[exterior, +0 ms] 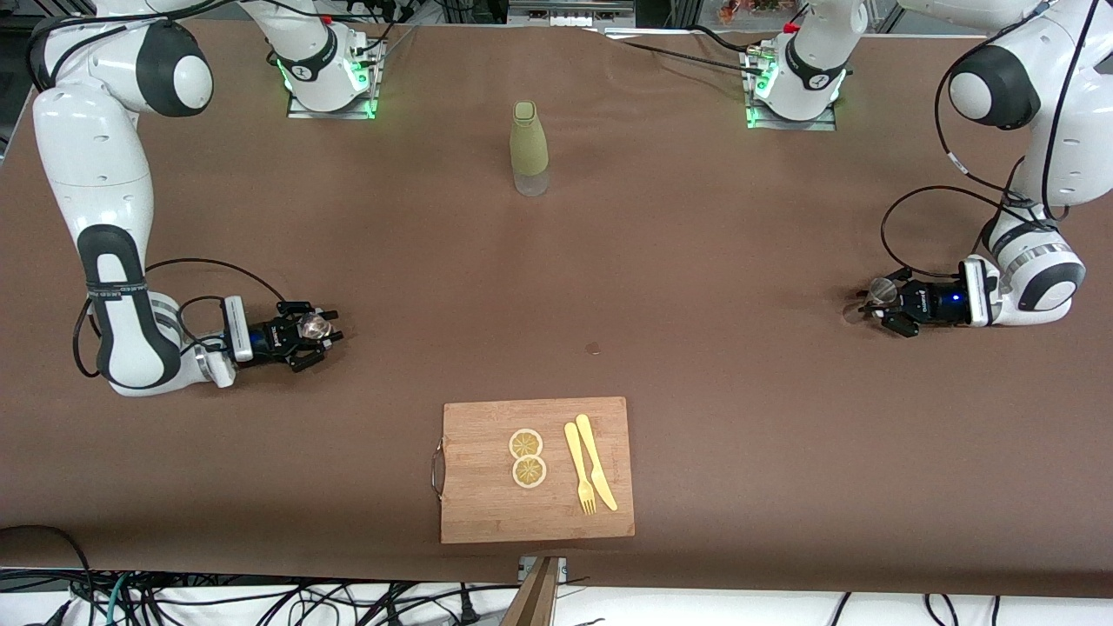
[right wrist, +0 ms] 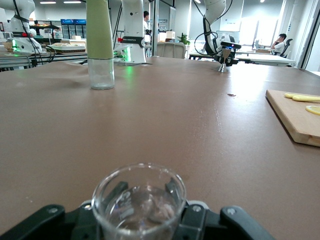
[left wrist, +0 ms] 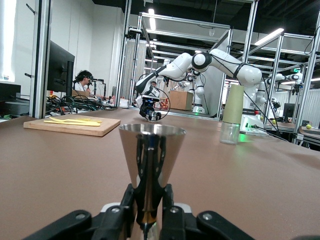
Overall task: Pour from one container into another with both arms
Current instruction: 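Lift the beaker with the right gripper while the left gripper brings the jigger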
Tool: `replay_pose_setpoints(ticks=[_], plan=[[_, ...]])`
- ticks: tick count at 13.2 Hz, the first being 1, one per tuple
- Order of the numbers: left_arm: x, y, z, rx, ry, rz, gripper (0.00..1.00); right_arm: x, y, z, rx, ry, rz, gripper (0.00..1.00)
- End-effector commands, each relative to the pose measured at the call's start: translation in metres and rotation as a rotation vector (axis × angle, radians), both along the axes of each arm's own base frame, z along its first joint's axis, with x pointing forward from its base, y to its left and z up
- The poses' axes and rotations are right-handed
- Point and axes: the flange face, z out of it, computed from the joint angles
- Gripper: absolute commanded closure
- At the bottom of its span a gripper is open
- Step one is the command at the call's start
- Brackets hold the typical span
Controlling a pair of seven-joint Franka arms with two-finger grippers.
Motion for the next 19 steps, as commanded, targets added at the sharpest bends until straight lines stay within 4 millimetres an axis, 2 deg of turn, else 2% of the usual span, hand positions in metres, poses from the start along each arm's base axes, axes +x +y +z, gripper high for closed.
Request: replay_pose_setpoints(ticks=[1,4,5,7,8,10,13,16,18,19], plan=[[0.000,-0.002,-0.006,0.016,-0.036,-0.011,1.00,0.001,-0.002,-0.001,0.045,0.003,-0.010,0.75],[0.002,-0.006,-0.004,0.020,-0.037,-0.024,1.00,0.000,-0.001,0.001,0.052,0.013,-0.006,0.75],[0.004,-0.006,-0.001,0.019,-0.032,-0.030,1.00,0.000,-0.001,0.001,0.055,0.016,-0.006,0.78],[0.019,-0.021,0.015,0.021,-0.040,-0.061,1.00,-0.002,0.002,0.004,0.063,0.057,-0.001,0.82],[0.029,-0.038,0.022,0.022,-0.025,-0.090,1.00,-0.001,0.004,0.010,0.083,0.088,-0.006,0.88],[0.051,-0.082,0.027,0.007,-0.002,-0.125,1.00,0.003,0.013,0.017,0.092,0.128,-0.019,0.92],[0.083,-0.146,0.038,0.003,-0.021,-0.123,1.00,0.011,0.045,0.028,0.100,0.177,-0.013,0.92],[0.110,-0.227,0.052,0.005,-0.031,-0.146,1.00,0.027,0.095,0.056,0.094,0.202,-0.016,0.92],[0.124,-0.273,0.067,0.000,-0.033,-0.138,1.00,0.036,0.139,0.072,0.082,0.194,-0.018,0.92],[0.126,-0.297,0.068,0.006,-0.032,-0.145,1.00,0.044,0.158,0.083,0.085,0.185,-0.048,0.92]])
